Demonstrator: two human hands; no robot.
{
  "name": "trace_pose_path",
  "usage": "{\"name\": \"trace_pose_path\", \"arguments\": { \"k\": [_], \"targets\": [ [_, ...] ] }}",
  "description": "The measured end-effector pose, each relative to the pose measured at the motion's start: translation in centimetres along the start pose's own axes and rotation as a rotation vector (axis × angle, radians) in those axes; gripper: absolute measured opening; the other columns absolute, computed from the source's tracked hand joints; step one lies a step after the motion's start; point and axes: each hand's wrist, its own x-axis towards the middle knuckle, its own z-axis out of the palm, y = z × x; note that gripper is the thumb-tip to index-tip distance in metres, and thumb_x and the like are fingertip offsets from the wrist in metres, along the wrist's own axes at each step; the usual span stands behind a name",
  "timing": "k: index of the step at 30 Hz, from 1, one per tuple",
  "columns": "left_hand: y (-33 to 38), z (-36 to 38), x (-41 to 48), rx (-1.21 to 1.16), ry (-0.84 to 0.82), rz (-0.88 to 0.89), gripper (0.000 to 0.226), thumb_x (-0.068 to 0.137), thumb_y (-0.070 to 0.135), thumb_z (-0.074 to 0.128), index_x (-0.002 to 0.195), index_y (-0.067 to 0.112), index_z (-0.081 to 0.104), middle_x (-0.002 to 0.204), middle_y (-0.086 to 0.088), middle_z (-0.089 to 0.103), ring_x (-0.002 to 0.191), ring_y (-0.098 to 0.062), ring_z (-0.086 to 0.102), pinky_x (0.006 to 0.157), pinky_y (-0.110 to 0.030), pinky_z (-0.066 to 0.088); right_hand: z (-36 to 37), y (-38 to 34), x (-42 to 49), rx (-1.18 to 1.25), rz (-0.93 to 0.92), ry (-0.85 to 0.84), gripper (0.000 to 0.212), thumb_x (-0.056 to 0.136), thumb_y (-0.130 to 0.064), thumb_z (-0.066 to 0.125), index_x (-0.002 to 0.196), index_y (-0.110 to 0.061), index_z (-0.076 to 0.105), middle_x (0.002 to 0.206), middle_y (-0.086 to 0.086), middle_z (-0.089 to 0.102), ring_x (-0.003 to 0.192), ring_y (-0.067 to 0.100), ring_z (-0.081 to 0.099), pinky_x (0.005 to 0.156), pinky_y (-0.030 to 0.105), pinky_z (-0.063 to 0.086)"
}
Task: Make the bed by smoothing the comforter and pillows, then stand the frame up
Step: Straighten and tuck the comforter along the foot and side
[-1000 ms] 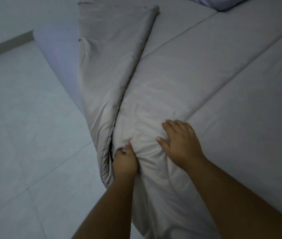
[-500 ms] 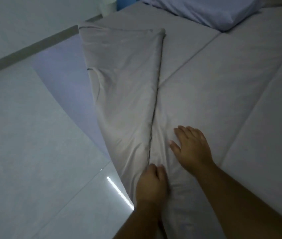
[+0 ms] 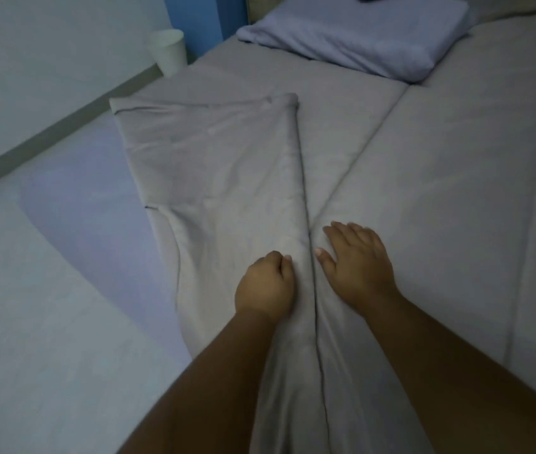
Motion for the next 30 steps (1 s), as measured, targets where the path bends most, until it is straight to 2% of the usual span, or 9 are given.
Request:
{"name": "trace_pose_path", "arguments": {
  "k": [3,5,9,12,15,22,26,28,30],
  "targets": [
    [-0.1,-1.9,4.6,0.056,-0.018,0.039,0.032,0.099,0.035,0.035,0.077,0.014,0.047,0.077,-0.004,0.051,0.073,-0.023,0.051,0.063,-0.028,0.033,0.2,-0.2,4.2,0.004,0.009,0.010,0.056,0.087,-0.044,0.034,0.117,-0.005,0.062,0.119,0.017,0.065,0.110,0.035,0.060,0.099,0.051,0.042],
    [-0.1,-3.1,7.8,0.099,-0.020,0.080,0.032,0.098,0.035,0.037,0.084,0.011,0.053,0.085,-0.007,0.056,0.082,-0.026,0.055,0.066,-0.030,0.038,0.1,-0.4,6.8,0.009,0.025,0.017,0.055,0.087,-0.044,0.035,0.118,-0.006,0.061,0.120,0.016,0.064,0.111,0.035,0.059,0.100,0.050,0.042],
    [-0.5,-5.4,14.9,0.205,0.000,0.202,0.037,0.095,0.038,0.036,0.107,0.013,0.060,0.108,-0.010,0.062,0.102,-0.031,0.054,0.084,-0.040,0.047,0.0,-0.8,12.2,0.022,0.060,0.063,0.057,0.088,-0.045,0.034,0.119,-0.006,0.061,0.122,0.015,0.063,0.112,0.035,0.057,0.100,0.049,0.041],
    [-0.5,-6.8,21.1,0.261,0.003,0.277,0.043,0.094,0.041,0.034,0.123,0.016,0.055,0.127,-0.008,0.057,0.117,-0.030,0.048,0.096,-0.038,0.042,0.4,-1.4,16.6,0.019,0.090,0.084,0.057,0.088,-0.046,0.033,0.120,-0.007,0.059,0.124,0.014,0.062,0.114,0.033,0.056,0.101,0.048,0.040],
    [-0.8,-7.5,28.0,0.308,0.006,0.367,0.047,0.094,0.041,0.033,0.131,0.016,0.050,0.137,-0.007,0.051,0.126,-0.029,0.042,0.102,-0.038,0.037,1.8,-2.0,21.5,-0.007,0.127,0.109,0.058,0.088,-0.047,0.033,0.121,-0.008,0.059,0.125,0.013,0.062,0.114,0.032,0.056,0.103,0.048,0.038],
    [-2.5,-7.5,42.2,0.390,-0.052,0.572,0.063,0.084,0.047,0.028,0.136,0.015,0.045,0.141,-0.009,0.047,0.127,-0.033,0.041,0.106,-0.039,0.032,6.2,-2.9,32.0,-0.060,0.283,0.143,0.059,0.087,-0.049,0.032,0.124,-0.009,0.055,0.127,0.011,0.060,0.113,0.033,0.054,0.099,0.044,0.036],
    [-3.4,-6.9,49.1,0.460,-0.040,0.671,0.073,0.082,0.055,0.016,0.139,0.017,0.040,0.142,-0.010,0.047,0.127,-0.035,0.042,0.110,-0.041,0.030,8.0,-2.8,34.8,0.014,0.440,0.078,0.056,0.093,-0.046,0.041,0.138,-0.012,0.039,0.138,0.013,0.047,0.120,0.036,0.045,0.098,0.044,0.037],
    [-3.9,-6.2,50.9,0.479,-0.053,0.628,0.069,0.085,0.055,0.016,0.143,0.022,0.035,0.144,-0.011,0.045,0.127,-0.037,0.042,0.110,-0.043,0.030,9.0,-2.4,35.0,0.089,0.521,0.002,0.058,0.094,-0.048,0.040,0.141,-0.015,0.033,0.138,0.015,0.045,0.122,0.036,0.043,0.099,0.045,0.037],
    [-4.5,-5.1,51.5,0.517,-0.107,0.584,0.056,0.094,0.050,0.025,0.144,0.026,0.033,0.142,-0.012,0.046,0.124,-0.039,0.044,0.106,-0.044,0.031,10.3,-2.1,34.5,0.100,0.547,-0.025,0.056,0.095,-0.049,0.038,0.141,-0.018,0.035,0.134,0.017,0.048,0.119,0.037,0.046,0.099,0.044,0.039]
  ]
}}
